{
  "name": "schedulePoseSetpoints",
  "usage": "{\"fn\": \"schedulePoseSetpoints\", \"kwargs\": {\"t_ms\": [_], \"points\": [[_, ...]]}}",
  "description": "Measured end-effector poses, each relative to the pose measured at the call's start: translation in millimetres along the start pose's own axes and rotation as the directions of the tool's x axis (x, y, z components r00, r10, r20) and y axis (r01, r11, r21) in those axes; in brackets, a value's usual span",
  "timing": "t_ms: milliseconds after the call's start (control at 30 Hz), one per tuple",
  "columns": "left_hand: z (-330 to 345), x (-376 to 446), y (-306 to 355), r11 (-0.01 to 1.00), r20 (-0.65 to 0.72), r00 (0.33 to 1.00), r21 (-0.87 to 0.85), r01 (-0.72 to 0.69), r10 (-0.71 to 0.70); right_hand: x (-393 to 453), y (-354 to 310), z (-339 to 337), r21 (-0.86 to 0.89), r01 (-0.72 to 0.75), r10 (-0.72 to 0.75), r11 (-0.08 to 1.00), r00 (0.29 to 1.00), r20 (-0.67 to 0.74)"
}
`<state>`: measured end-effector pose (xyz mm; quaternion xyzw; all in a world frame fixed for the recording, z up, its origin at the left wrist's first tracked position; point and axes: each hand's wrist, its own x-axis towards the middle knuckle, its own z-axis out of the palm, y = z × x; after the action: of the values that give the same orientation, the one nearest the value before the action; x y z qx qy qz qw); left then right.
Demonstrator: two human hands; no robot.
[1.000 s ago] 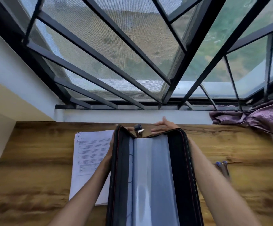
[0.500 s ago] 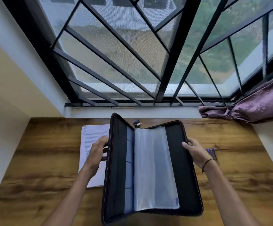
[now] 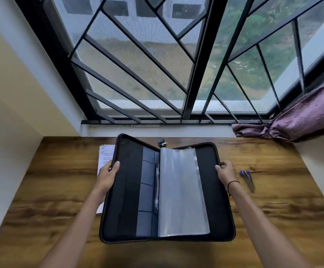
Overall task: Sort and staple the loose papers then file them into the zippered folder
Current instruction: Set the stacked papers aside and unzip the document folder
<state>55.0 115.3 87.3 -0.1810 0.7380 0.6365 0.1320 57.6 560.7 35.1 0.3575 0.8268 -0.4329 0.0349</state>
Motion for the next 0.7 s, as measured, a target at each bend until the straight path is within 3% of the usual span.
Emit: {"fn": "schedulePoseSetpoints", "kwargs": {"t_ms": [333,433,567,700], "points": [[-16,47,-69,0.965,-0.066,0.997,0.256,0.063,-0.047,24,35,14,-0.058,-0.113,0.107,0.992,0.991,-0.085],[-22,69,-99,0.948,-0.087,0.994,0.305,0.095,-0.072,16,39,19,-0.238,-0.068,0.035,0.969,0.99,-0.138],[-7,41,-66,0.927,-0.121,0.991,0.364,0.09,-0.048,-6,40,28,-0.621,0.038,-0.224,0.783,0.948,-0.225],[-1,33,-63,0.909,-0.145,0.989,0.406,0.095,-0.039,-29,30,37,-0.799,0.253,-0.46,0.546,0.887,-0.034]]}}
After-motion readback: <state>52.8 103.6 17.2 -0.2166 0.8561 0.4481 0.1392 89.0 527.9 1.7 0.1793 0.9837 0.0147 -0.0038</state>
